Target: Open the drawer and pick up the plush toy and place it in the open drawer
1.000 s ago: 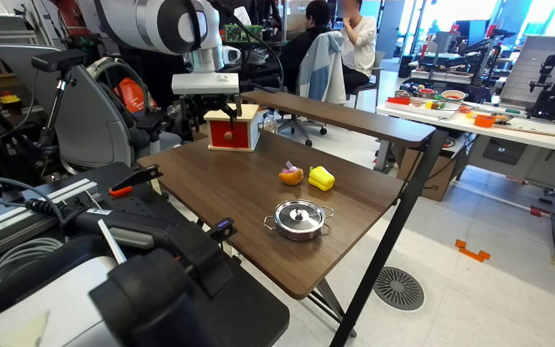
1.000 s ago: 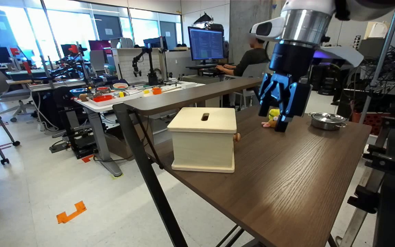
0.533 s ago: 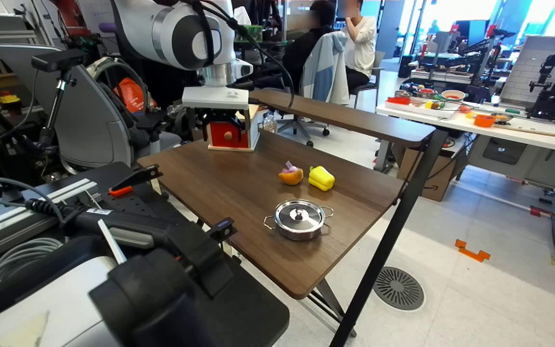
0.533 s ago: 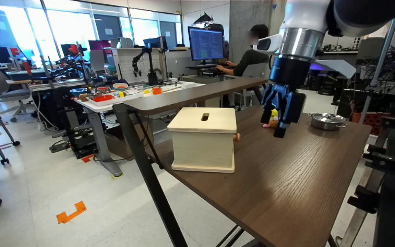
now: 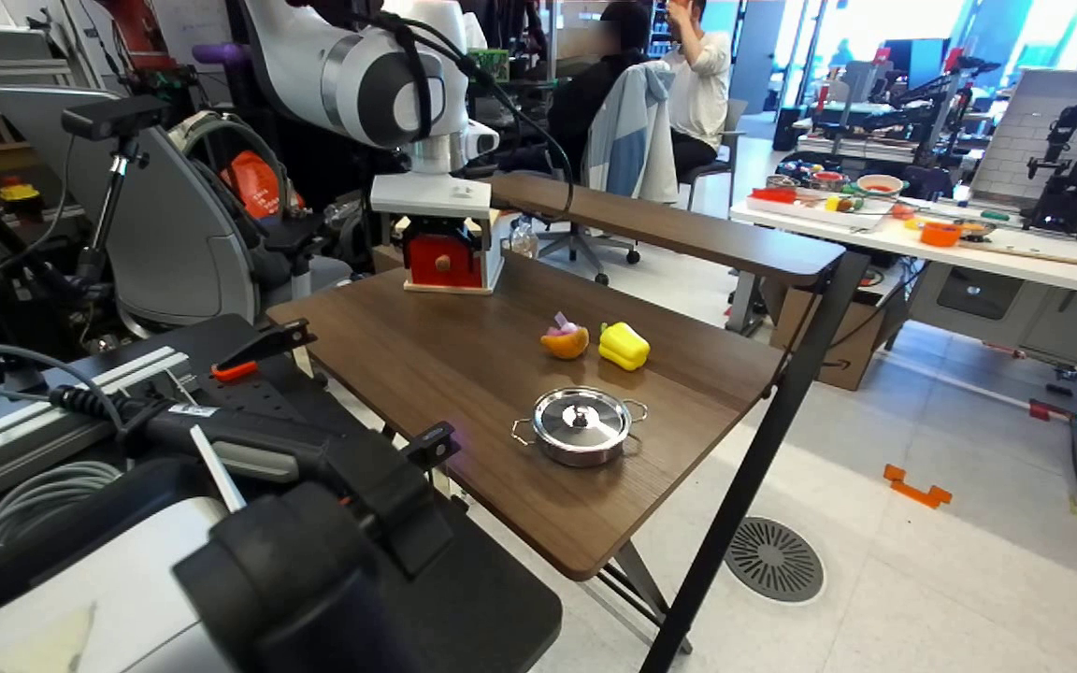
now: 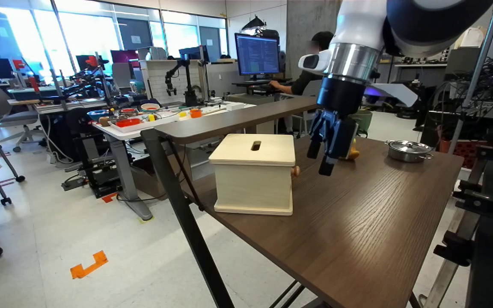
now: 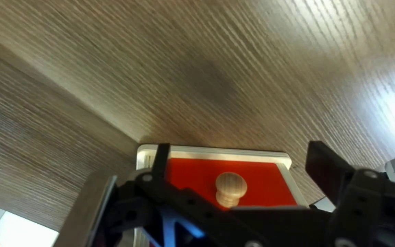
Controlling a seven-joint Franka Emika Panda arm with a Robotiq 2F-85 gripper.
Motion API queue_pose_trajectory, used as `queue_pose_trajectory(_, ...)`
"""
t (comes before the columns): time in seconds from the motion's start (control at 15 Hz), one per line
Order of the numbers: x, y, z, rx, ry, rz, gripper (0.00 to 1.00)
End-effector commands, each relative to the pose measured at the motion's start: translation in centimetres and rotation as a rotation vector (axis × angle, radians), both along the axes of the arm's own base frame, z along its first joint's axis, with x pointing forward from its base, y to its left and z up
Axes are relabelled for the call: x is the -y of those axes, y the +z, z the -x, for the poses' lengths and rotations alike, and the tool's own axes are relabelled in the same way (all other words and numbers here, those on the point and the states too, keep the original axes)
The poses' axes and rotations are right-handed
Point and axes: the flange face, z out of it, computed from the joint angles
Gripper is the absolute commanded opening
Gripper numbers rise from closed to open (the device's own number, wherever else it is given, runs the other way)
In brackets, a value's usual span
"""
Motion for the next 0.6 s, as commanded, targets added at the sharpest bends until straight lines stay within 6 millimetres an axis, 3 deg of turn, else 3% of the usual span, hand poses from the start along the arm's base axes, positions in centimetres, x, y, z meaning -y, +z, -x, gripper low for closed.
queue_pose_trajectory(0.0,-1.44,-0.76,-1.34,-0.010,0.003,-0.044,1.00)
queue_pose_trajectory(0.07,-1.71,-0.90,-1.47,-0.010,0.005,-0.049,1.00)
queue_pose_trajectory(0.2,-1.94,-1.15,-1.73,-0.010,0.005,-0.056,0.74)
queue_pose_trajectory(0.53,-2.06,-1.67,-2.03,-0.016,0.008,-0.055,0.33)
